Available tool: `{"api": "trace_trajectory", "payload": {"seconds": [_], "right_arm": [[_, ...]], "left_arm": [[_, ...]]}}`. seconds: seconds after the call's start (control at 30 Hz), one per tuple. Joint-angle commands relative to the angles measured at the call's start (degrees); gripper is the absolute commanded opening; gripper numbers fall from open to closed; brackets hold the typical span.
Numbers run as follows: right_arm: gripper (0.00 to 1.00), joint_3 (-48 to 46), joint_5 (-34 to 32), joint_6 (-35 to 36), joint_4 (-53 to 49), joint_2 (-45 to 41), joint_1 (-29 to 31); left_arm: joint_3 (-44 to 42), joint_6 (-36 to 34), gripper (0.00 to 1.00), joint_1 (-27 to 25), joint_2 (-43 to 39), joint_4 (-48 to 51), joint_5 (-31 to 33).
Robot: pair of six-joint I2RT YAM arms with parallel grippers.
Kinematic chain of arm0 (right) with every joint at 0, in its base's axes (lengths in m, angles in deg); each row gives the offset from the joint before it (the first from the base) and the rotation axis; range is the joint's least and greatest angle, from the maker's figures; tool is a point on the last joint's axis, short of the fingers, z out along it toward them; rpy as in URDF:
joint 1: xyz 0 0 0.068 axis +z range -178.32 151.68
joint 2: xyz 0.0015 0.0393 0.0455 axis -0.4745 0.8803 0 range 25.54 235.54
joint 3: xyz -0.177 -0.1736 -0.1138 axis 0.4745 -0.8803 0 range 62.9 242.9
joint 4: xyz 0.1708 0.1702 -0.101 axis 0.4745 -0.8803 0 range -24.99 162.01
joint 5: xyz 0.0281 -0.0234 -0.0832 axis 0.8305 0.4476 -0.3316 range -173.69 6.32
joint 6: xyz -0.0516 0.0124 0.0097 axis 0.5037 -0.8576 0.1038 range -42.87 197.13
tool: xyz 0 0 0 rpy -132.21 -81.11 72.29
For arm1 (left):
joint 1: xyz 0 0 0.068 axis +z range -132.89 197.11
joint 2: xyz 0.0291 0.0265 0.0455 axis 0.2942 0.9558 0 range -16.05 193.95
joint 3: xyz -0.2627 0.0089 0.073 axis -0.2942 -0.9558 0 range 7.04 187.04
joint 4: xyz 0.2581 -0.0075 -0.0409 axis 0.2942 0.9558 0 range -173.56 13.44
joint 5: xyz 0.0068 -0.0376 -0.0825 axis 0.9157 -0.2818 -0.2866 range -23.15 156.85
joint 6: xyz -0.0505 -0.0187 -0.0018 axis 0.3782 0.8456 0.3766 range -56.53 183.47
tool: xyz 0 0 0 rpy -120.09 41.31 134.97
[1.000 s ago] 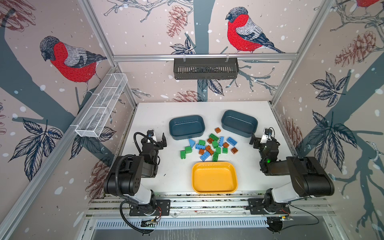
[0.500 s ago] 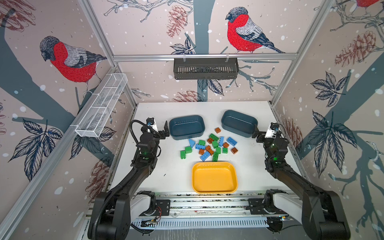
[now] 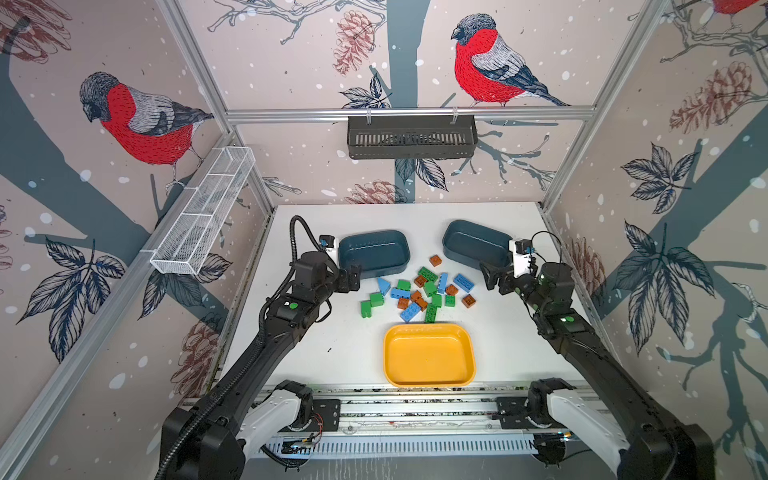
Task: Sort the legos into containers by color
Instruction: 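Reach the left gripper to a green brick while the right gripper moves toward the pile, then carry the green brick with the left gripper into the teal bin nearest it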
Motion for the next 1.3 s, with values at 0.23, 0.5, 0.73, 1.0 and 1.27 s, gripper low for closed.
{"api": "trace_trajectory", "payload": {"seconds": [0.23, 0.5, 0.73, 1.0, 1.27], "right_arm": [[0.99, 1.4, 10.9, 3.0, -13.8, 0.4, 6.9], [0.99, 1.1, 8.0, 4.2, -15.6, -0.1, 10.2], [1.0, 0.8, 5.5, 5.3, -16.5, -0.4, 11.3], [0.99, 0.2, 3.4, 5.9, -17.5, -1.3, 11.5], [0.99, 0.1, 3.3, 6.2, -18.3, -1.8, 11.6]], "left_arm": [[-3.6, 14.8, 0.85, -9.2, 5.8, 9.1, 3.4], [-5.9, 16.6, 0.78, -12.0, 14.6, 3.5, 5.1], [-2.6, 16.5, 0.69, -12.2, 22.5, 2.4, 6.5], [-0.9, 15.0, 0.45, -12.2, 26.9, 3.6, 9.6], [0.5, 14.6, 0.3, -12.2, 27.4, 6.1, 10.6]]}}
